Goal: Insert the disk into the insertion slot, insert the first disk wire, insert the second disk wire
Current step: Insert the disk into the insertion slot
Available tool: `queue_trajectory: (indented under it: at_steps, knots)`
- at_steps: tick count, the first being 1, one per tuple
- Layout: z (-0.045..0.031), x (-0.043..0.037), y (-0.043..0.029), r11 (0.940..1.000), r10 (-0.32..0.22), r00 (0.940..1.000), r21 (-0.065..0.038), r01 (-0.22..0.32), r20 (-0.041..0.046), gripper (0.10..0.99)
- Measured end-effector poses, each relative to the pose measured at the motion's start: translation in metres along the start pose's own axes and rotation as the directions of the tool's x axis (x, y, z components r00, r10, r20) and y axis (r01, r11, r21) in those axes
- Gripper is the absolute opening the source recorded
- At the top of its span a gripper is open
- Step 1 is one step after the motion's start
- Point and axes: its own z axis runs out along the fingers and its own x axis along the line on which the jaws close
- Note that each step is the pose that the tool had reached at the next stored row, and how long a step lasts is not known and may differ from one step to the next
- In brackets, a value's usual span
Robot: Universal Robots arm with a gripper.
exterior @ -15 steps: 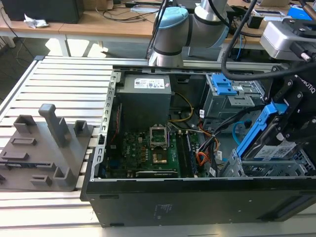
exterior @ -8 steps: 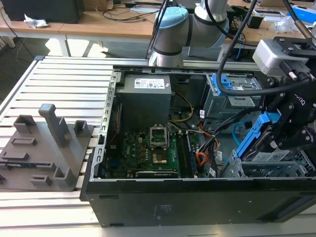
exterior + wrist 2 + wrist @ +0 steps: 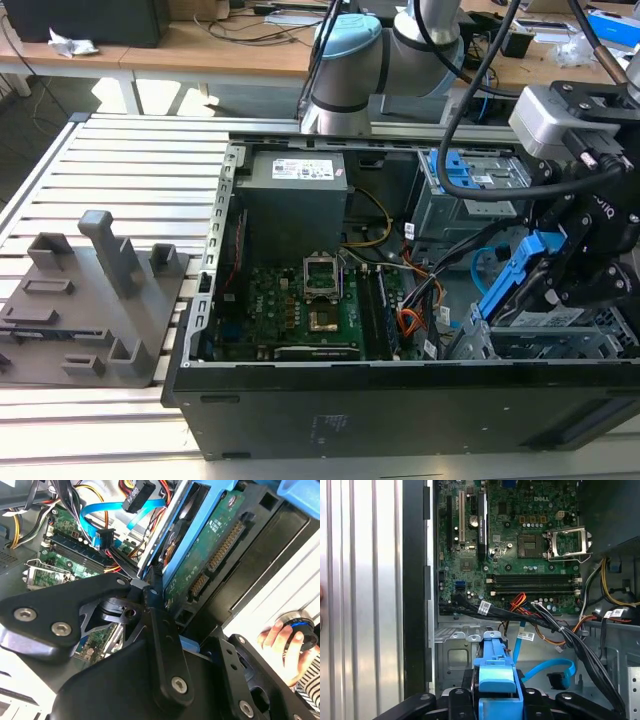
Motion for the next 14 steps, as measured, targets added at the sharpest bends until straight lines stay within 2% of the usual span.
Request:
queue_trajectory:
  at_steps: [1,2,8,9,11,14]
  knots:
    - [0.0001,0.0,0.0,1.0,0.0,1.0,0.0,0.0,0.0004,0.373]
    - [0.0001,0.0,0.0,1.0,0.0,1.0,0.0,0.0,0.0004,0.435]
    - [0.0003,-0.0001,0.0,1.0,0.0,1.0,0.0,0.0,-0.0001,0.435]
    - [-0.0006,0.0,0.0,1.0,0.0,1.0,0.0,0.0,-0.0011,0.435]
    - [-0.011,-0.0002,0.0005,1.0,0.0,1.0,0.0,0.0,-0.0013,0.435]
    - [-0.0114,-0.0002,0.0005,1.0,0.0,1.0,0.0,0.0,-0.0009,0.435]
